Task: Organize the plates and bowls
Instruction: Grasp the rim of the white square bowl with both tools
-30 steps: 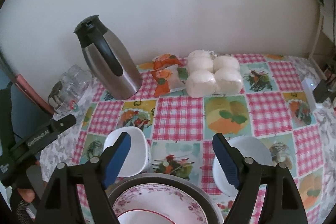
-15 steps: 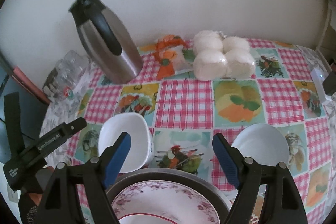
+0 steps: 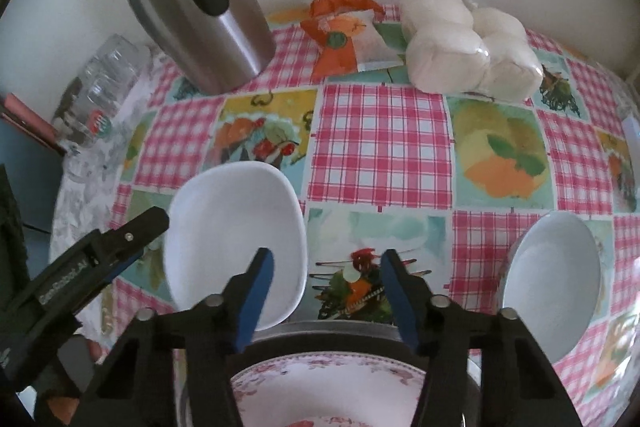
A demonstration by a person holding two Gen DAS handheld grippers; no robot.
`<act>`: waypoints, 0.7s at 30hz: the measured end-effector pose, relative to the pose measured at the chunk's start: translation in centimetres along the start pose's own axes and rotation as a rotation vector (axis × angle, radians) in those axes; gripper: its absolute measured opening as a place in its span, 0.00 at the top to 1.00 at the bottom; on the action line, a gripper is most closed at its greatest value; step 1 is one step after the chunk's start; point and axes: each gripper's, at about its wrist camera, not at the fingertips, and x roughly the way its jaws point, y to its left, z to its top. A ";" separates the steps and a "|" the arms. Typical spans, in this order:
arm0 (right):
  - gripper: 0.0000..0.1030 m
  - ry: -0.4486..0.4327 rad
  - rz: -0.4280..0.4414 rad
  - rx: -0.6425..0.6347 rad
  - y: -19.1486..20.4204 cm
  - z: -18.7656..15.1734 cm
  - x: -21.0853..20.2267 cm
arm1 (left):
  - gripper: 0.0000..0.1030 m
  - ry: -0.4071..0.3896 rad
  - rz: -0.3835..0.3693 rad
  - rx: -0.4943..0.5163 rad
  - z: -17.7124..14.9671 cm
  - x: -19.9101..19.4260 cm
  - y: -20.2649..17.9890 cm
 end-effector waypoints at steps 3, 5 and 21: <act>0.55 0.027 0.016 -0.004 0.3 0.3 0.6 | 0.40 0.026 0.001 0.028 -0.2 0.9 -0.5; 0.55 0.042 0.031 -0.001 0.5 0.4 1.1 | 0.47 0.047 -0.003 0.039 -0.5 1.6 -0.8; 0.85 0.079 -0.044 -0.046 2.3 0.8 3.1 | 0.73 0.133 0.006 0.078 -1.5 4.2 -2.3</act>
